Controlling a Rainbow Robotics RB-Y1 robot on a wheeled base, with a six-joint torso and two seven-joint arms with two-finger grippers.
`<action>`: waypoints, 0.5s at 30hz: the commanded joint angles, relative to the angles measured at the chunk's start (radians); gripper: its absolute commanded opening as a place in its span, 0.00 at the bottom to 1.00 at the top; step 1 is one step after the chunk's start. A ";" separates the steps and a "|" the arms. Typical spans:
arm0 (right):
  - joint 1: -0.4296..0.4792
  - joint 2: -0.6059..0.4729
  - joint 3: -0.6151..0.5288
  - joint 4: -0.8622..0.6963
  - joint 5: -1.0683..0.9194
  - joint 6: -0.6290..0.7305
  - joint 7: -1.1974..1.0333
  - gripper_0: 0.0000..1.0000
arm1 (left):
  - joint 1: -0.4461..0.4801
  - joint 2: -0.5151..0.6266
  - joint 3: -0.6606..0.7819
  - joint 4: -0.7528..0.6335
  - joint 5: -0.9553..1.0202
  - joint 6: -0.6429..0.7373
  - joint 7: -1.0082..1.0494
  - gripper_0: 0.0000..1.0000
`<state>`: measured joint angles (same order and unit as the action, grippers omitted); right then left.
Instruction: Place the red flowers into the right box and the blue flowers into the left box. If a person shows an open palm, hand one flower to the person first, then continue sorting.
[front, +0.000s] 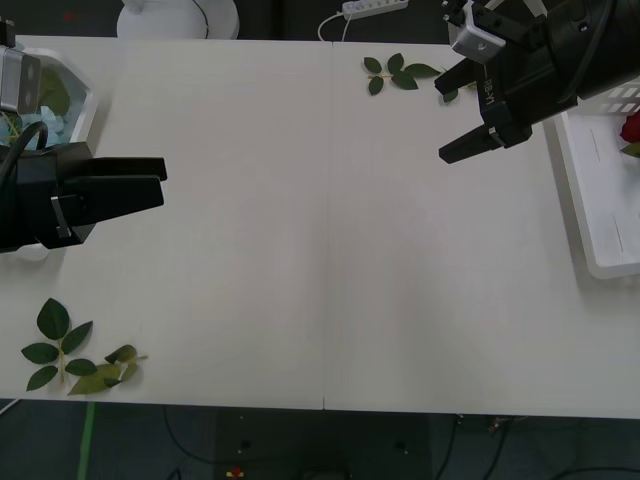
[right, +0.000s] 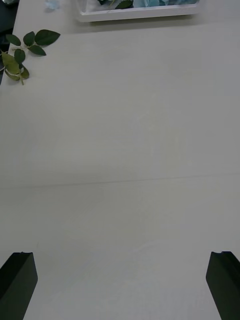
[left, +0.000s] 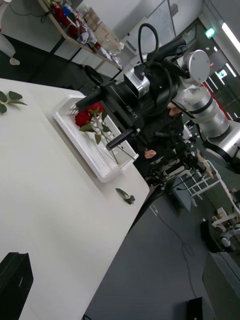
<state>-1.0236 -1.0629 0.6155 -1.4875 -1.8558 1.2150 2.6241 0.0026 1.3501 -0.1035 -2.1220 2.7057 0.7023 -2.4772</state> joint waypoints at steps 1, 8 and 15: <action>-0.003 -0.023 0.001 -0.004 -0.008 -0.008 -0.026 1.00 | -0.026 0.063 0.013 -0.061 0.014 0.014 -0.043 1.00; -0.003 -0.023 0.001 -0.004 -0.008 -0.008 -0.026 1.00 | -0.022 0.061 0.013 -0.064 0.014 0.029 -0.039 1.00; -0.003 -0.023 0.001 -0.004 -0.008 -0.008 -0.026 1.00 | -0.022 0.055 0.013 -0.061 0.014 0.029 -0.032 1.00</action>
<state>-1.0236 -1.0629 0.6172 -1.4875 -1.8558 1.2150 2.6241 0.0026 1.3647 -0.1035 -2.1537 2.7063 0.7217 -2.4771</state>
